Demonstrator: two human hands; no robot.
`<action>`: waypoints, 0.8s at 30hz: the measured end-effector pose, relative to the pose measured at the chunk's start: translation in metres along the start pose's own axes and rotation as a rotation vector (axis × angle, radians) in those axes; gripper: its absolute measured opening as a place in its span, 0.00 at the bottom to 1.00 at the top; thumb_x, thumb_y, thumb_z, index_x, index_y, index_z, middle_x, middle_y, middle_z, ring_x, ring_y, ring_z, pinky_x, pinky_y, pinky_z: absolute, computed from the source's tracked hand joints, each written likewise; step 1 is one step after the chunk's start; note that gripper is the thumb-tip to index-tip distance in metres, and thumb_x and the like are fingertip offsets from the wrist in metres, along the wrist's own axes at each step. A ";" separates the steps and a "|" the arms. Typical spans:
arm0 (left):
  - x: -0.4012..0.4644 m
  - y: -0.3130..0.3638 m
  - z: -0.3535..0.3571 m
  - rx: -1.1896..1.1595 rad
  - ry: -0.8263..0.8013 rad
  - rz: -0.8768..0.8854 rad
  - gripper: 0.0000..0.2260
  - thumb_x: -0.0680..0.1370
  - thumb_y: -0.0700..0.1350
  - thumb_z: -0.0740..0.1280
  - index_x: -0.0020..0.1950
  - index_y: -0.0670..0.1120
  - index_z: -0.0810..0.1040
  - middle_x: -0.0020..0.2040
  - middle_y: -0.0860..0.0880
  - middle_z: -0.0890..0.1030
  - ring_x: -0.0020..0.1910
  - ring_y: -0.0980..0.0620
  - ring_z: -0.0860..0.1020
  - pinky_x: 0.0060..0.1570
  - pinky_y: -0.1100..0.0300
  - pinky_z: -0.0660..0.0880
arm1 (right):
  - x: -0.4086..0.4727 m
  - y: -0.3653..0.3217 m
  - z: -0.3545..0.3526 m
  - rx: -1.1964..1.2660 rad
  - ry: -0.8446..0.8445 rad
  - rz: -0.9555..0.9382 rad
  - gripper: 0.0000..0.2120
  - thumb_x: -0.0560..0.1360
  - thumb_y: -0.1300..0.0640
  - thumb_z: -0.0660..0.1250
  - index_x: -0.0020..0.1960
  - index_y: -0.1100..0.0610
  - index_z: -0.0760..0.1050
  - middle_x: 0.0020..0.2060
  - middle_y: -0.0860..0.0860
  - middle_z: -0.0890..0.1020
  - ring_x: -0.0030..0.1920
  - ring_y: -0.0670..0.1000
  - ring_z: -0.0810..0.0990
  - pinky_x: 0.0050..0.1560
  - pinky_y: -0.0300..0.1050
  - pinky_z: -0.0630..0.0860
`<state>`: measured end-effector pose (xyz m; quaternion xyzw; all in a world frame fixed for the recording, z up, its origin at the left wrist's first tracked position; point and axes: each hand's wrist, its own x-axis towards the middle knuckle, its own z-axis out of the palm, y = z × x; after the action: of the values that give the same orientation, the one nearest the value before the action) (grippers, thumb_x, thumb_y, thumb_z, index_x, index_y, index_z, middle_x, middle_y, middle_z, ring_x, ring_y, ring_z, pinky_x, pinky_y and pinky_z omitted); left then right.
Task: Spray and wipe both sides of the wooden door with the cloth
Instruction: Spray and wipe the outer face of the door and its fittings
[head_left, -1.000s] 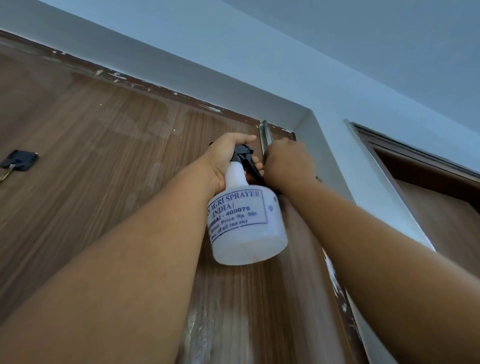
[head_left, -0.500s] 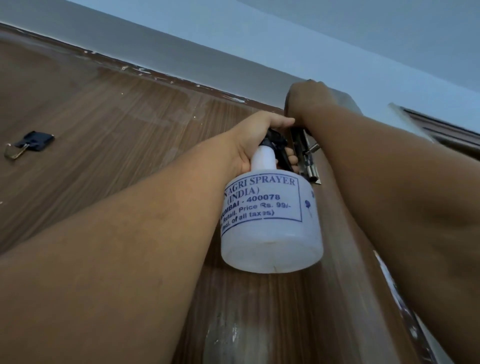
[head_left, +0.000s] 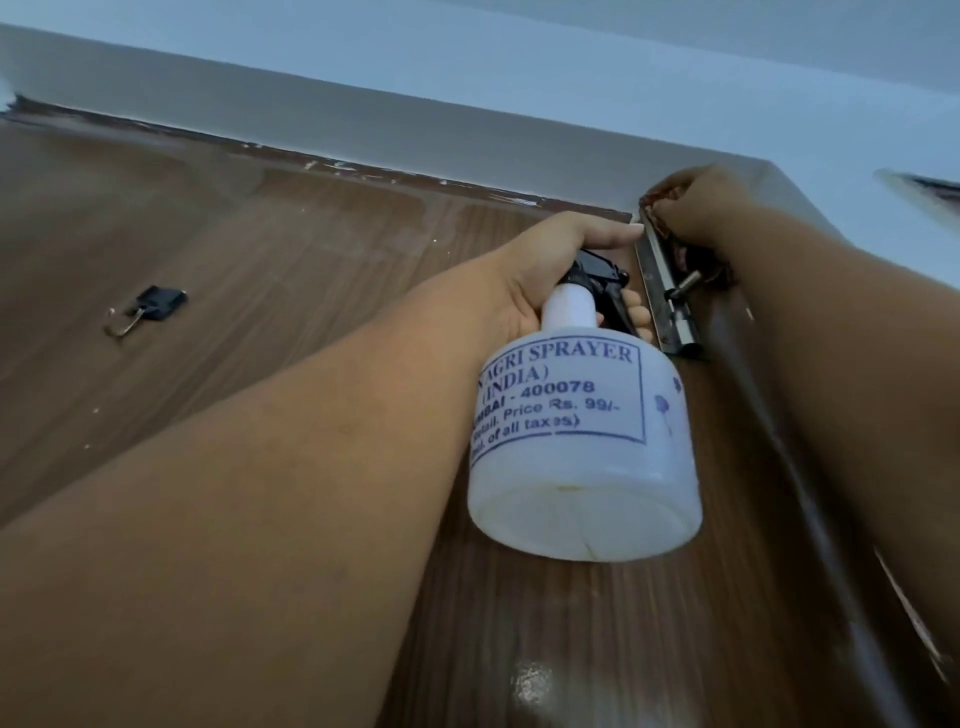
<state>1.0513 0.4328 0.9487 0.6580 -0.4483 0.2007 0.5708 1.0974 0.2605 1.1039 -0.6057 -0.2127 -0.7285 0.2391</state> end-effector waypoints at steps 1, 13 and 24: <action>0.001 -0.001 0.000 -0.003 -0.005 0.000 0.19 0.81 0.50 0.64 0.37 0.37 0.74 0.32 0.43 0.74 0.32 0.47 0.75 0.35 0.58 0.80 | -0.007 0.003 -0.002 0.054 0.007 0.008 0.14 0.79 0.57 0.64 0.62 0.53 0.80 0.60 0.56 0.81 0.56 0.56 0.79 0.56 0.43 0.74; 0.004 -0.002 -0.001 0.045 -0.049 0.040 0.19 0.81 0.50 0.64 0.38 0.37 0.76 0.31 0.43 0.76 0.32 0.47 0.76 0.39 0.55 0.81 | -0.101 0.015 -0.035 0.231 -0.140 0.145 0.13 0.77 0.59 0.67 0.57 0.45 0.82 0.55 0.49 0.79 0.57 0.50 0.76 0.58 0.43 0.73; -0.001 -0.001 0.000 0.041 -0.018 0.020 0.12 0.81 0.48 0.66 0.48 0.39 0.73 0.32 0.44 0.76 0.31 0.46 0.78 0.43 0.51 0.80 | -0.208 -0.008 -0.019 0.022 0.118 0.271 0.15 0.77 0.54 0.66 0.63 0.46 0.79 0.51 0.48 0.74 0.55 0.52 0.75 0.61 0.46 0.72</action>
<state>1.0517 0.4331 0.9478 0.6668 -0.4559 0.2098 0.5509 1.1093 0.2739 0.8955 -0.5824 -0.1226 -0.7214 0.3542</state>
